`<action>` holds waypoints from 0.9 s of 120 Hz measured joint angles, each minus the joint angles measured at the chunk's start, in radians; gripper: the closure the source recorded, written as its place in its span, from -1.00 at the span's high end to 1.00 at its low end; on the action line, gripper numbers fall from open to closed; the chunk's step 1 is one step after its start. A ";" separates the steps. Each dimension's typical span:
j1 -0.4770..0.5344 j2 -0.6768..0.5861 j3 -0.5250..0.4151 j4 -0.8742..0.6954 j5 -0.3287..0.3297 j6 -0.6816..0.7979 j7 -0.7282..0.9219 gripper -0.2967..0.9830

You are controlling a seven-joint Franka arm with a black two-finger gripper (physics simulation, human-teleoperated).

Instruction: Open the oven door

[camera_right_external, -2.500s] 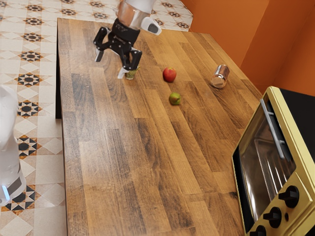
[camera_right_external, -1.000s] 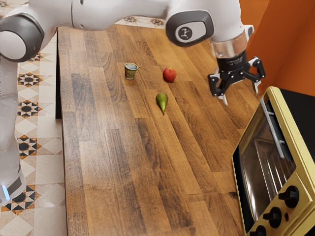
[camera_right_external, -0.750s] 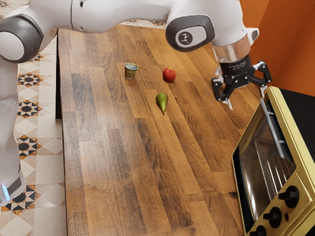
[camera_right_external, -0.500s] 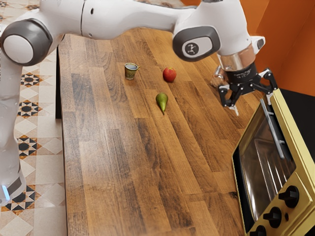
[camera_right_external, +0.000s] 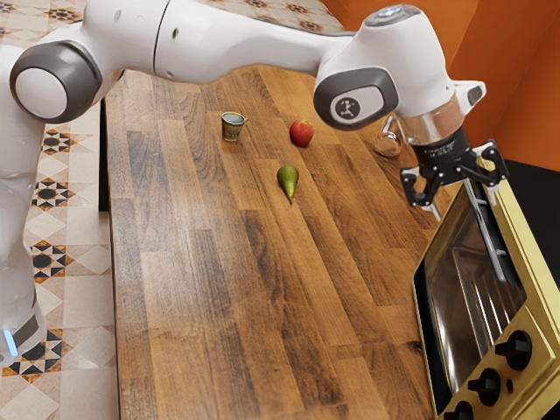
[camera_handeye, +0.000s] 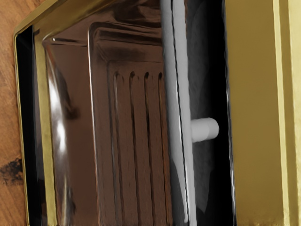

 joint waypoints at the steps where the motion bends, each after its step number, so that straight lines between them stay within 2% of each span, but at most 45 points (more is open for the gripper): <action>1: 0.000 0.000 0.000 0.000 0.000 0.001 0.001 0.43; 100: -0.001 0.028 0.002 -0.037 -0.011 0.020 0.037 0.32; 108: 0.000 0.029 0.002 -0.038 -0.009 0.020 0.037 0.18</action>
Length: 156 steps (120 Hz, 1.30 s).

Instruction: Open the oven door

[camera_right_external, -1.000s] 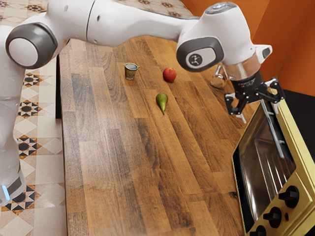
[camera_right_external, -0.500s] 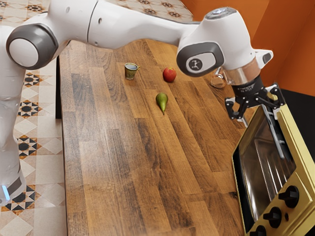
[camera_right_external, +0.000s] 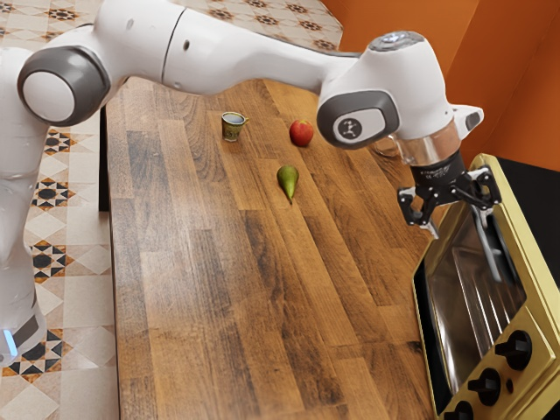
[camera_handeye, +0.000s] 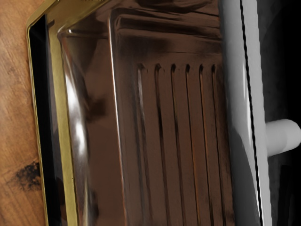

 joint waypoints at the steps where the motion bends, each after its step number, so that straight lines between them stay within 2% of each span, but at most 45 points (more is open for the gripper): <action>1: 0.000 0.000 0.000 0.000 0.000 0.000 0.000 0.15; 19: -0.002 -0.017 0.004 -0.005 0.003 0.000 0.000 -0.17; 44: -0.005 -0.044 0.018 -0.038 0.003 -0.001 -0.001 -0.36; 97: -0.004 -0.133 0.033 -0.157 0.006 -0.005 -0.007 -0.41; 156: 0.017 -0.209 0.026 -0.251 -0.051 -0.003 -0.026 -0.41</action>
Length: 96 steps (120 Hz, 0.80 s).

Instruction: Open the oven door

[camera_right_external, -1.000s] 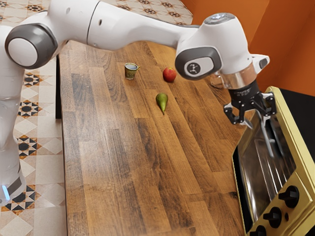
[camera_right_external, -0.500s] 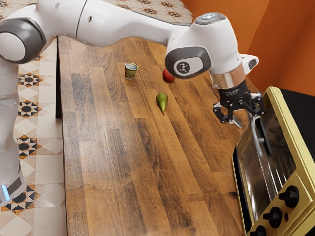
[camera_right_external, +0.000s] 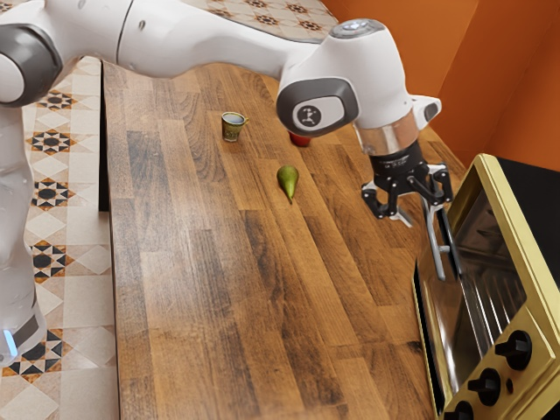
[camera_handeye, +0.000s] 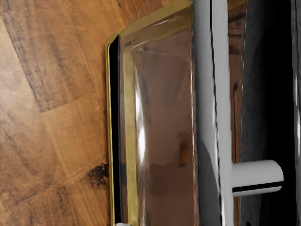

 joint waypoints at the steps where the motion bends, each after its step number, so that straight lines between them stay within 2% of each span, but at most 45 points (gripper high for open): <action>1: 0.001 -0.001 -0.001 -0.001 0.000 0.000 0.000 -0.41; 12: 0.035 -0.017 -0.032 -0.023 -0.011 0.000 -0.003 -0.41; 16: -0.010 -0.035 0.015 -0.045 -0.020 0.000 -0.004 -0.41; 45: -0.012 -0.077 0.030 -0.136 -0.090 -0.007 -0.010 -0.41; 72: -0.007 -0.114 0.031 -0.187 -0.096 -0.017 -0.013 -0.42; 96: 0.012 -0.148 0.018 -0.251 -0.142 -0.010 -0.015 -0.41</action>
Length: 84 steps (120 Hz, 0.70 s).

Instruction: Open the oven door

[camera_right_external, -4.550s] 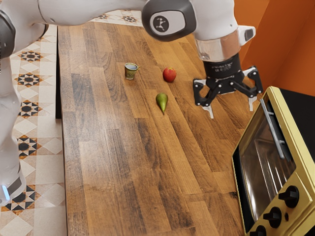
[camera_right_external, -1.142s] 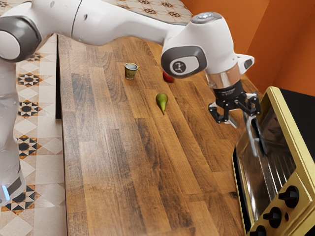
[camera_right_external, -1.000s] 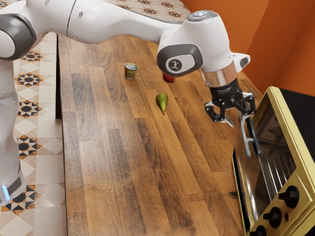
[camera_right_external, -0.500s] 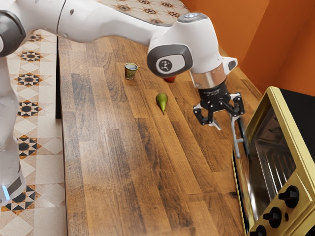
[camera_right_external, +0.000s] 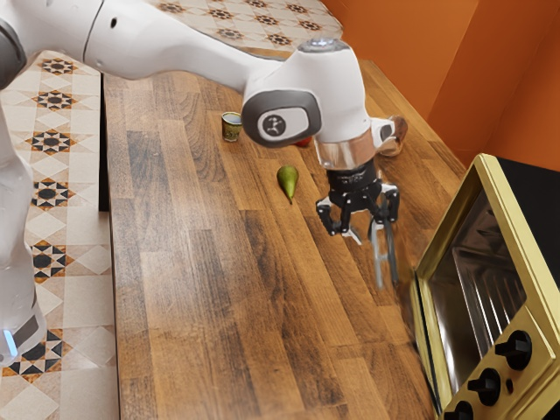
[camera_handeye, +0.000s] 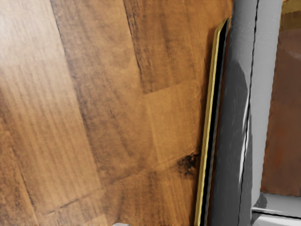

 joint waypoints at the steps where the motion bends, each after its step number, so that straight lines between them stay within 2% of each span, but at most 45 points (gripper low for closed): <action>1: 0.000 -0.001 -0.002 -0.002 -0.004 0.001 0.000 -0.41; 22: 0.015 -0.081 -0.002 -0.067 -0.016 0.013 -0.001 -0.41; 26: 0.022 -0.105 -0.004 -0.081 -0.018 0.018 -0.001 -0.50; 29: 0.032 -0.126 -0.010 -0.092 -0.020 0.024 -0.001 -0.33; 31: 0.036 -0.143 -0.015 -0.100 -0.021 0.029 -0.001 -0.33; 39: 0.045 -0.204 -0.030 -0.114 -0.022 0.042 -0.001 -0.02; 47: 0.051 -0.233 -0.041 -0.094 -0.010 0.043 -0.002 0.18; 59: 0.090 -0.174 -0.041 0.091 0.008 -0.061 -0.030 0.34; 68: 0.160 -0.111 0.006 0.186 0.014 -0.142 -0.063 0.40; 75: 0.191 -0.075 0.020 0.284 0.048 -0.260 -0.123 0.44; 84: 0.236 -0.061 0.027 0.324 0.085 -0.414 -0.203 0.47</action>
